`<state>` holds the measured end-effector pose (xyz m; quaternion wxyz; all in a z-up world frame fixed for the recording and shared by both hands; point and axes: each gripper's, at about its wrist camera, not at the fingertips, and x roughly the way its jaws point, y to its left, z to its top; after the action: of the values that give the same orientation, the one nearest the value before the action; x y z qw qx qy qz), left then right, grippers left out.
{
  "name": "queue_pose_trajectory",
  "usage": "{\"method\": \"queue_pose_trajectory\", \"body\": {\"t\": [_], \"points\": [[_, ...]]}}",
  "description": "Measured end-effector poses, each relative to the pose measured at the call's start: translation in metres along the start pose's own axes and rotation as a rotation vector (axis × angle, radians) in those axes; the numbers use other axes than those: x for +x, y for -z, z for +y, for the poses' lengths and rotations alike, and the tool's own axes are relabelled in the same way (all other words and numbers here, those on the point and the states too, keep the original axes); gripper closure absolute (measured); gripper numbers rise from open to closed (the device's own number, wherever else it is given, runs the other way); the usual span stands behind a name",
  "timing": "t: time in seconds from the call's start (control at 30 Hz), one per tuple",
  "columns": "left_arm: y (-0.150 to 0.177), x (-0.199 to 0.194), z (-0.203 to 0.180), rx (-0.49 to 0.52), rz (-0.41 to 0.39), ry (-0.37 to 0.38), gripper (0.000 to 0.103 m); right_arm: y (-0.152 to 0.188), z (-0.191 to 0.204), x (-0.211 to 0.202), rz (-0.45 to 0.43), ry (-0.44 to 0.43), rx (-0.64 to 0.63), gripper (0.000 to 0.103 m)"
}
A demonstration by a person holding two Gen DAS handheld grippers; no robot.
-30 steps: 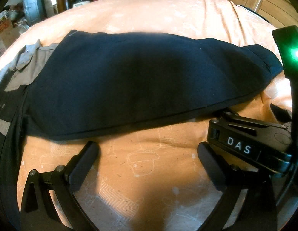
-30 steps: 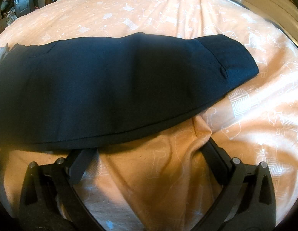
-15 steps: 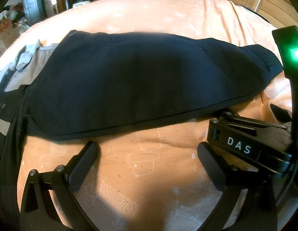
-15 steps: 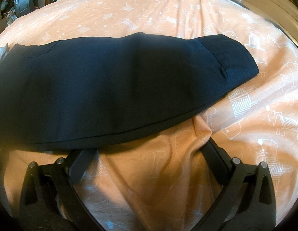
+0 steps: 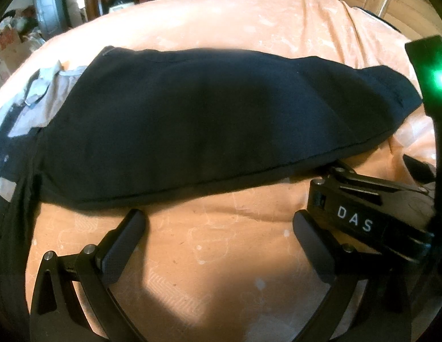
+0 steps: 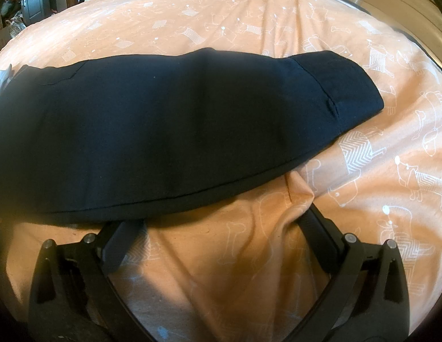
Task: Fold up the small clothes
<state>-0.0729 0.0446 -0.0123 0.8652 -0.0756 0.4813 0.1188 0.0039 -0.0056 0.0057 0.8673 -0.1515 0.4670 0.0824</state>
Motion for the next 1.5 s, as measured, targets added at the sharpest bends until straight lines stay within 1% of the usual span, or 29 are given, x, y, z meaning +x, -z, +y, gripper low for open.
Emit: {"method": "queue_pose_trajectory", "body": {"t": [0.17, 0.23, 0.37, 0.4, 0.47, 0.53, 0.6, 0.63, 0.67, 0.73, 0.77, 0.8, 0.83, 0.9, 0.93, 0.97, 1.03, 1.07, 1.1, 1.13, 1.17, 1.2, 1.23, 1.27, 1.3, 1.33, 1.4, 1.47, 1.5], "points": [[-0.004, 0.002, -0.004, 0.01, 0.007, -0.013, 0.0, 0.0, 0.002, -0.002, 0.0, -0.002, 0.001, 0.0], [-0.006, 0.003, -0.004, 0.019, 0.02, -0.002, 0.0, 0.0, 0.003, -0.002, 0.0, -0.002, 0.001, 0.0], [-0.014, 0.004, 0.011, 0.032, 0.09, 0.111, 0.0, 0.0, -0.004, -0.003, 0.002, -0.023, 0.013, 0.0], [-0.016, 0.004, 0.015, 0.044, 0.108, 0.144, 0.0, -0.001, -0.005, -0.002, 0.007, -0.021, 0.007, 0.0], [-0.019, 0.006, 0.021, 0.101, 0.145, 0.218, 0.0, -0.006, -0.007, 0.0, 0.012, -0.022, -0.017, 0.0], [-0.02, 0.008, 0.025, 0.122, 0.173, 0.257, 0.0, -0.011, -0.005, -0.001, 0.043, -0.032, -0.058, 0.0], [-0.022, 0.007, 0.026, 0.167, 0.206, 0.29, 0.0, -0.016, -0.002, -0.006, 0.11, -0.037, -0.113, 0.0], [-0.022, 0.005, 0.028, 0.176, 0.214, 0.312, 0.0, -0.016, 0.001, -0.011, 0.104, -0.021, -0.142, 0.0], [-0.022, 0.002, 0.031, 0.186, 0.225, 0.347, 0.0, -0.016, 0.004, -0.018, 0.078, -0.003, -0.155, 0.0], [-0.022, -0.008, 0.038, 0.196, 0.243, 0.406, 0.0, -0.017, 0.01, -0.043, -0.015, 0.024, -0.175, 0.0], [-0.022, -0.023, 0.042, 0.187, 0.244, 0.449, 0.0, -0.018, 0.015, -0.06, -0.083, 0.064, -0.191, 0.0], [-0.022, -0.038, 0.048, 0.194, 0.225, 0.478, 0.0, -0.017, 0.019, -0.076, -0.15, 0.099, -0.206, 0.0], [-0.022, -0.052, 0.054, 0.204, 0.205, 0.503, 0.0, -0.015, 0.023, -0.099, -0.244, 0.121, -0.211, 0.0], [-0.024, -0.083, 0.069, 0.221, 0.166, 0.545, 0.0, -0.006, 0.031, -0.137, -0.392, 0.157, -0.196, 0.0], [-0.026, -0.098, 0.077, 0.222, 0.149, 0.569, 0.0, -0.003, 0.034, -0.162, -0.458, 0.149, -0.173, 0.0], [-0.028, -0.111, 0.086, 0.22, 0.13, 0.587, 0.0, 0.007, 0.038, -0.182, -0.53, 0.131, -0.141, 0.0], [-0.031, -0.146, 0.113, 0.205, 0.095, 0.644, 0.0, 0.01, 0.041, -0.228, -0.604, 0.088, -0.1, 0.0], [-0.037, -0.153, 0.115, 0.205, 0.074, 0.655, 0.0, 0.013, 0.044, -0.248, -0.637, 0.069, -0.083, 0.0], [-0.038, -0.17, 0.13, 0.193, 0.057, 0.691, 0.0, 0.019, 0.045, -0.269, -0.67, 0.041, -0.054, 0.0], [-0.038, -0.184, 0.142, 0.184, 0.045, 0.719, 0.0, 0.024, 0.048, -0.293, -0.7, 0.013, -0.04, 0.0], [-0.036, -0.197, 0.152, 0.175, 0.034, 0.747, 0.0, 0.023, 0.051, -0.307, -0.705, -0.01, -0.04, 0.0], [-0.034, -0.209, 0.162, 0.167, 0.023, 0.787, 0.0, 0.033, 0.058, -0.328, -0.732, -0.025, -0.038, 0.0], [-0.033, -0.216, 0.168, 0.164, 0.024, 0.82, 0.0, 0.03, 0.063, -0.333, -0.719, -0.036, -0.044, 0.0], [-0.024, -0.229, 0.183, 0.155, 0.041, 0.869, 0.0, 0.034, 0.071, -0.341, -0.722, -0.053, -0.056, 0.0], [-0.016, -0.236, 0.194, 0.148, 0.058, 0.904, 0.0, 0.039, 0.078, -0.345, -0.714, -0.078, -0.073, 0.0], [-0.004, -0.243, 0.207, 0.14, 0.077, 0.936, 0.0, 0.045, 0.086, -0.349, -0.709, -0.083, -0.087, 0.0], [0.018, -0.259, 0.232, 0.144, 0.109, 0.978, 0.0, 0.062, 0.098, -0.362, -0.701, -0.093, -0.104, 0.0], [0.039, -0.266, 0.25, 0.156, 0.142, 0.989, 0.0, 0.08, 0.106, -0.375, -0.694, -0.112, -0.112, 0.0], [0.051, -0.271, 0.262, 0.15, 0.167, 1.008, 0.0, 0.084, 0.109, -0.38, -0.69, -0.111, -0.113, 0.0]]}}
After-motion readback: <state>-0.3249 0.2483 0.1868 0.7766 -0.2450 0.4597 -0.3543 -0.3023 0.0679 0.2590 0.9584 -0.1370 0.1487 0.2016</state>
